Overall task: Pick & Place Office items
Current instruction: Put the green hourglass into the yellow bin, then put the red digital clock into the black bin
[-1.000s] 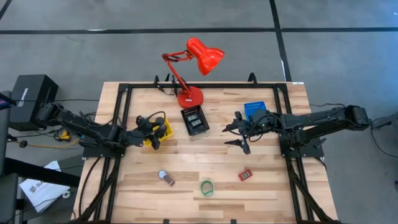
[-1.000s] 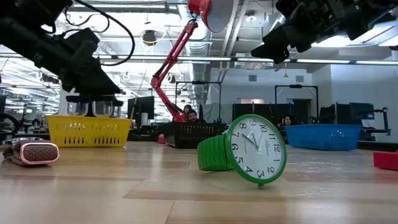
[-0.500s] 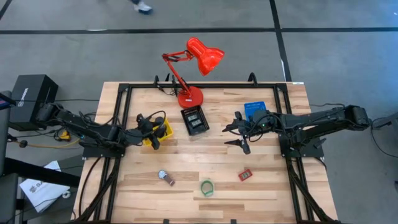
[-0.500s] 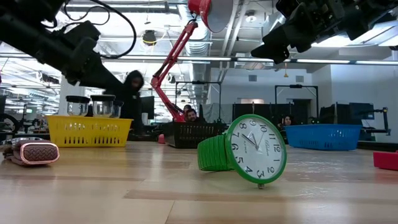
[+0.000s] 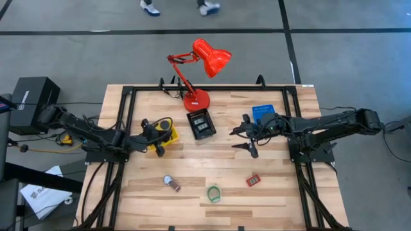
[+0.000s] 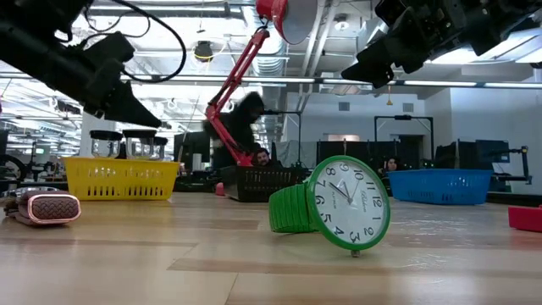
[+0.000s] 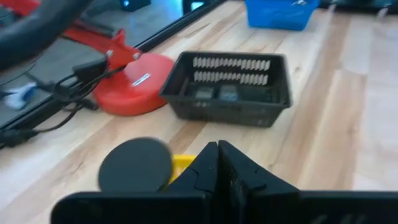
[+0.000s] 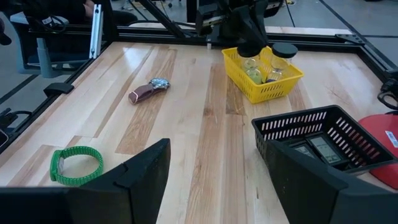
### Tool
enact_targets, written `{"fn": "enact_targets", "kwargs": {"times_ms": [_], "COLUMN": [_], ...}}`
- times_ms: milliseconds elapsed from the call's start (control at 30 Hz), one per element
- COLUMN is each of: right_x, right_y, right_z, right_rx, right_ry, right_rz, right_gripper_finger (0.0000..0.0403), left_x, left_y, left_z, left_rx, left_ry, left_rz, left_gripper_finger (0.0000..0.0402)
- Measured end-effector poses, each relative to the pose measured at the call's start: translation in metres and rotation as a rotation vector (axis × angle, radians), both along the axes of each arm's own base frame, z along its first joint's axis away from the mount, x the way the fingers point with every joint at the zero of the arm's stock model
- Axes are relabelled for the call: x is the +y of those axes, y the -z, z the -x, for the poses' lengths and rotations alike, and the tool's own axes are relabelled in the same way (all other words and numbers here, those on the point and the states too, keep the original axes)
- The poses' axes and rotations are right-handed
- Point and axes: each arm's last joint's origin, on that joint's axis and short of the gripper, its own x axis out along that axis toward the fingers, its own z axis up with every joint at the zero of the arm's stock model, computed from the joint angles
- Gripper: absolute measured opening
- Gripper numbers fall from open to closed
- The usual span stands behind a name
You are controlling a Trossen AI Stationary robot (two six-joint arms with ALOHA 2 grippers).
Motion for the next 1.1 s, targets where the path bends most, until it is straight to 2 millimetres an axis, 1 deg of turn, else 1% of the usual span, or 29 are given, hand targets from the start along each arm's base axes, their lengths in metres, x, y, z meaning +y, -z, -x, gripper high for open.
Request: {"fn": "enact_targets", "kwargs": {"times_ms": [400, 633, 733, 933, 1100], "right_x": [-0.001, 0.0, 0.0, 0.0, 0.0], "right_y": [0.0, 0.0, 0.0, 0.0, 0.0], "right_z": [0.0, 0.0, 0.0, 0.0, 0.0], "right_rx": [0.004, 0.004, 0.004, 0.003, 0.001], "right_ry": [0.003, 0.002, 0.002, 0.002, 0.002], "right_rz": [-0.002, -0.002, -0.002, -0.001, -0.001], "right_gripper_finger": [0.0253, 0.0253, 0.0253, 0.0253, 0.0253], "left_x": [0.012, 0.009, 0.007, 0.0, -0.009], "left_y": [0.006, 0.003, -0.005, -0.03, -0.037], "left_z": [-0.004, -0.004, -0.006, -0.014, -0.017], "left_rx": [0.042, 0.018, -0.01, -0.083, -0.145], "left_ry": [-0.074, -0.059, -0.037, 0.008, 0.098], "left_rz": [0.003, 0.009, 0.003, -0.013, 0.037], "left_gripper_finger": [0.0, 0.0, 0.0, 0.0, 0.0]}}
